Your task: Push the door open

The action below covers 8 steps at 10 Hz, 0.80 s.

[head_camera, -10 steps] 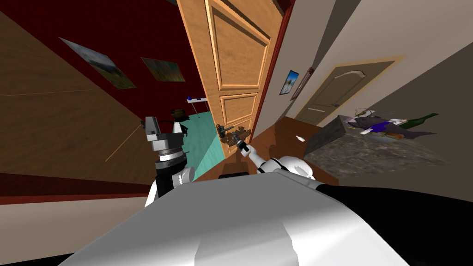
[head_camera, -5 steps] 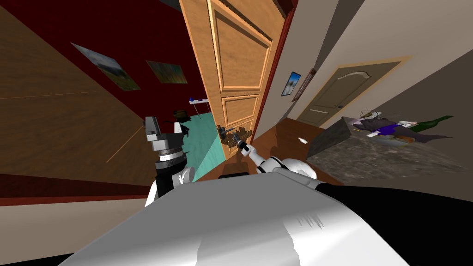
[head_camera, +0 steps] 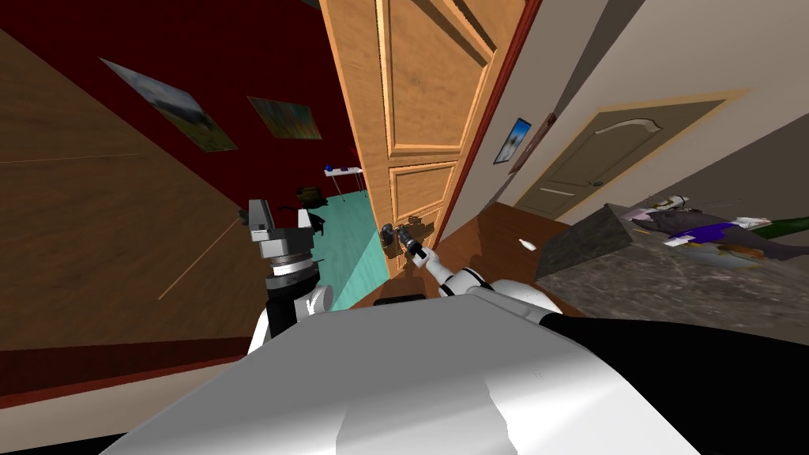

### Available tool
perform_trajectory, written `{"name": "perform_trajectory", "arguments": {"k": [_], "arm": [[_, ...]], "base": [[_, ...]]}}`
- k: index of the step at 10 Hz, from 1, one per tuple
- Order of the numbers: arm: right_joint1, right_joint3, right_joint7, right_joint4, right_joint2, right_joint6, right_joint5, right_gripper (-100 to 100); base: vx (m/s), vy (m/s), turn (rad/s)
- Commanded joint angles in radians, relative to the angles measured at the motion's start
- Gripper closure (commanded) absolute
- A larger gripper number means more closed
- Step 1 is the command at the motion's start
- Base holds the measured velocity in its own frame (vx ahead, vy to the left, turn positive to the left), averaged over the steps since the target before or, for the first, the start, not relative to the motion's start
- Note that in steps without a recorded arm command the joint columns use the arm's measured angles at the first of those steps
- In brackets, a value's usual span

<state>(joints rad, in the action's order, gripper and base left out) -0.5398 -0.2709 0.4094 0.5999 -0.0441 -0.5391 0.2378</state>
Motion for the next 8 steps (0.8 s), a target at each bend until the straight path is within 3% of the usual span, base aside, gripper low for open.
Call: {"name": "perform_trajectory", "arguments": {"k": [1, 2, 3, 8], "arm": [[0.004, 0.003, -0.004, 0.007, 0.011, 0.005, -0.001, -100], [0.002, 0.001, -0.001, 0.005, 0.005, 0.003, -0.001, -100], [0.002, 0.001, -0.001, 0.005, 0.005, 0.003, -0.001, 100], [0.002, 0.001, -0.001, 0.005, 0.005, 0.003, -0.001, 100]], "base": [[0.169, 0.097, 0.025], [0.075, 0.040, 0.004], [-0.009, -0.003, -0.004], [-0.006, -0.005, 0.006]]}}
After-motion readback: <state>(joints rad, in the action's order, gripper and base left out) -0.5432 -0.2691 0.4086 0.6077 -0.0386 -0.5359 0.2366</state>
